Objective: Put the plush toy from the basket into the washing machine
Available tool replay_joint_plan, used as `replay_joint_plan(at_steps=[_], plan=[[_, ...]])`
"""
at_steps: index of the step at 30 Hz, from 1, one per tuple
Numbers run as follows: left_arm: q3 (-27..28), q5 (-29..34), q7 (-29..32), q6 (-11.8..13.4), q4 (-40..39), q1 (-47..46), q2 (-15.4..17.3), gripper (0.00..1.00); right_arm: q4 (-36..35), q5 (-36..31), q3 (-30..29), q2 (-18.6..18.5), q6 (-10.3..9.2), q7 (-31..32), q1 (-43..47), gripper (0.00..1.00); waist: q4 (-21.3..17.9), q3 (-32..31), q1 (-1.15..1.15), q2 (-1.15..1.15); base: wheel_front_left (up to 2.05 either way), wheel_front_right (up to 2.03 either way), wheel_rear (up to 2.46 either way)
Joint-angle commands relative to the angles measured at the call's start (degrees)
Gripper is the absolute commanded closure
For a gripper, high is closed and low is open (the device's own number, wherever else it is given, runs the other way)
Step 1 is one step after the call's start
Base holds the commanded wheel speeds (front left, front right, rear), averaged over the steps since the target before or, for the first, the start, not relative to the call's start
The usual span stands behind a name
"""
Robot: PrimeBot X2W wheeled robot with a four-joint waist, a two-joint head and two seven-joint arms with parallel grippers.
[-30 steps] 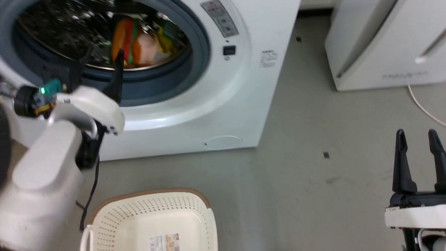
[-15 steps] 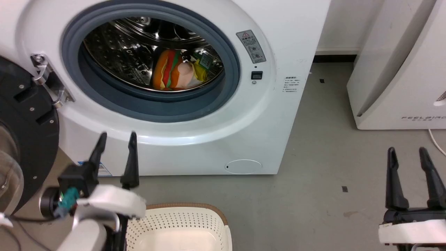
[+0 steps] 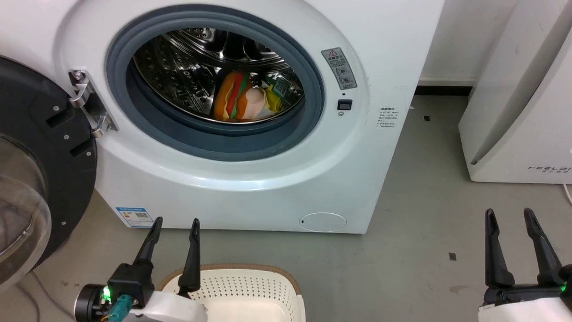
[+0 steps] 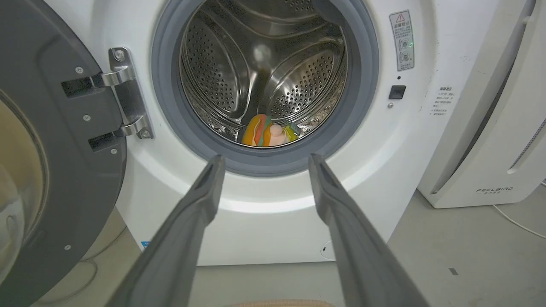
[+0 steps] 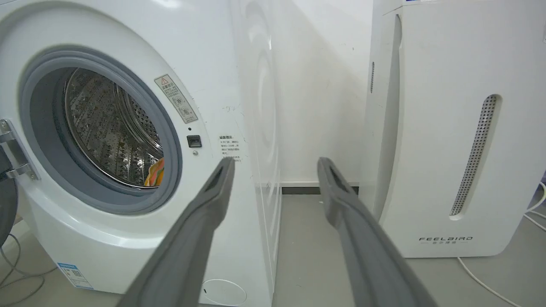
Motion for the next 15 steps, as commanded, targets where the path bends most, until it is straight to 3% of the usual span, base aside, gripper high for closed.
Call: replay_joint_plan(at_steps=[1,9,10,15], plan=[[0.9,1.3,-0.3,-0.7,0.5,1.1,-1.1,0.0,0.1,0.1,0.2,0.0,-0.05,-0.3,0.7,0.0,0.1,-0.1,0.01,0.0,0.0,0.0,0.0],[4.3,4.9,-0.3,-4.1,1.0,1.8,-4.1,0.0,0.3,0.0,0.5,0.0,-0.05,-0.3,0.7,0.0,0.2,-0.1,0.01,0.0,0.0,0.0,0.0],[4.3,4.8,0.0,-4.1,1.0,1.1,-4.1,1.0,0.2,0.1,0.5,0.0,0.0,0.0,0.1,1.0,0.2,-0.2,0.01,0.0,0.0,0.0,0.0],[4.4,5.1,0.2,-4.3,1.0,1.1,-4.4,1.0,0.3,0.0,0.6,0.0,0.0,0.2,0.0,1.0,0.2,-0.2,0.01,0.0,0.0,0.0,0.0]])
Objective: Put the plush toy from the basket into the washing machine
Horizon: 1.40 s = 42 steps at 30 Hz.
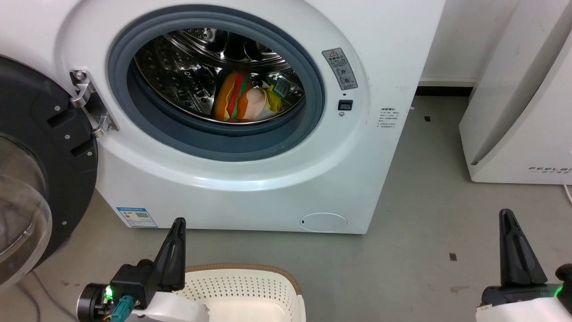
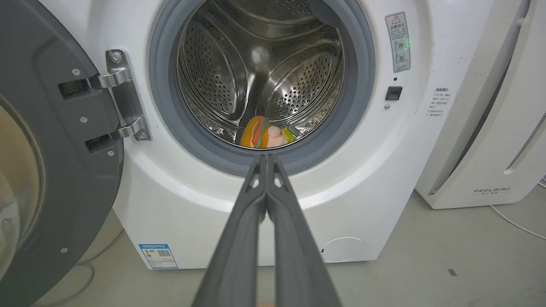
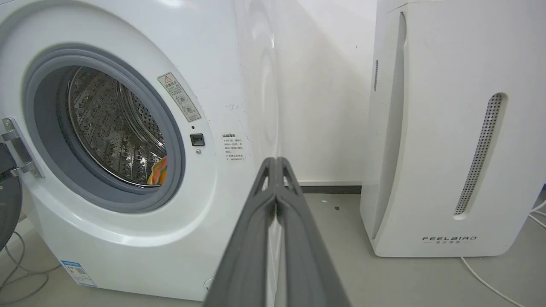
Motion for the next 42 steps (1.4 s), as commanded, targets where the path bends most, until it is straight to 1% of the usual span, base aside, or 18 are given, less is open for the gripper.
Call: replay_joint_plan(at_steps=[1,42], plan=[[0.3,0.3,0.3,-0.1,-0.1,0.0,-0.2,1.0,0.1,-0.2,0.1,0.0,0.0,0.3,-0.1,1.0,0.0,-0.1,0.0,0.0,0.0,0.0,0.0],[4.5,5.2,5.0,-2.5,-1.3,0.4,-3.6,1.0,1.1,-2.7,2.5,0.0,-0.02,5.0,-1.2,1.0,-0.9,-1.2,0.0,0.0,0.0,0.0,0.0]])
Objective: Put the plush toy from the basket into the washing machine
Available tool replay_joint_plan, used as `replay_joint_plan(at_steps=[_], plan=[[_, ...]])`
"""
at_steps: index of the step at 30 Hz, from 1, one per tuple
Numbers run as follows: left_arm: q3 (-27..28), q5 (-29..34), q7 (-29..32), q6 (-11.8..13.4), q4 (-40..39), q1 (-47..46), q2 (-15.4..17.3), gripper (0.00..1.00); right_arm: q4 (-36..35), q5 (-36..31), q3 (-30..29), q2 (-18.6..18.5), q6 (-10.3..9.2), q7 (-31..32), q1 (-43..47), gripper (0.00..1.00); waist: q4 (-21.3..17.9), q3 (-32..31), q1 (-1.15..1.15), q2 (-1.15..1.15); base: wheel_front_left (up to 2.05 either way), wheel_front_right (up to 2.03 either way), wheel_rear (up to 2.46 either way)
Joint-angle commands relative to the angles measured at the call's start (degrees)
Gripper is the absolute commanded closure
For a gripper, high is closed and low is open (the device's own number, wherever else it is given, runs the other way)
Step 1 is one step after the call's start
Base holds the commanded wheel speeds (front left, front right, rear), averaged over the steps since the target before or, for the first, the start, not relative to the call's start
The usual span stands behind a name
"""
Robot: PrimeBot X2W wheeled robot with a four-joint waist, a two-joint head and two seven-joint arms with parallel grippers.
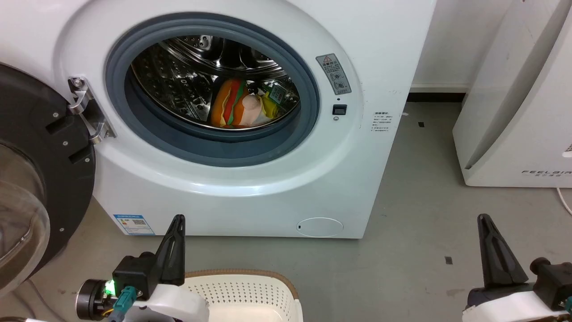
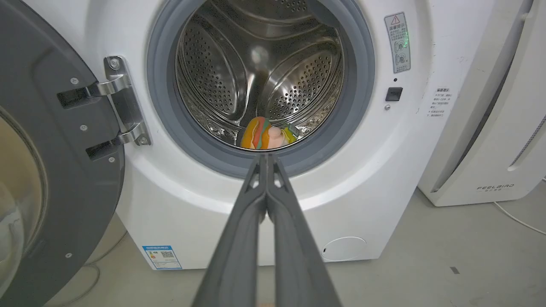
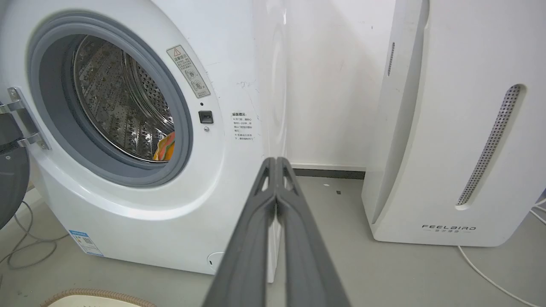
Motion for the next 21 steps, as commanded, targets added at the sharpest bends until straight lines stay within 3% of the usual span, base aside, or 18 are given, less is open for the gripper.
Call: replay_joint_plan(at_steps=[1,21], plan=[[0.6,0.6,0.4,-0.4,-0.4,0.4,-0.3,1.0,0.2,-0.3,0.3,0.0,-0.02,0.4,-0.9,1.0,0.0,0.0,0.0,0.0,0.0,0.0,0.0],[2.7,3.0,2.7,-1.6,-1.0,0.6,-2.0,1.0,0.7,-1.6,1.4,0.0,-0.03,2.8,-1.4,1.0,-0.4,-0.6,0.0,0.0,0.0,0.0,0.0]])
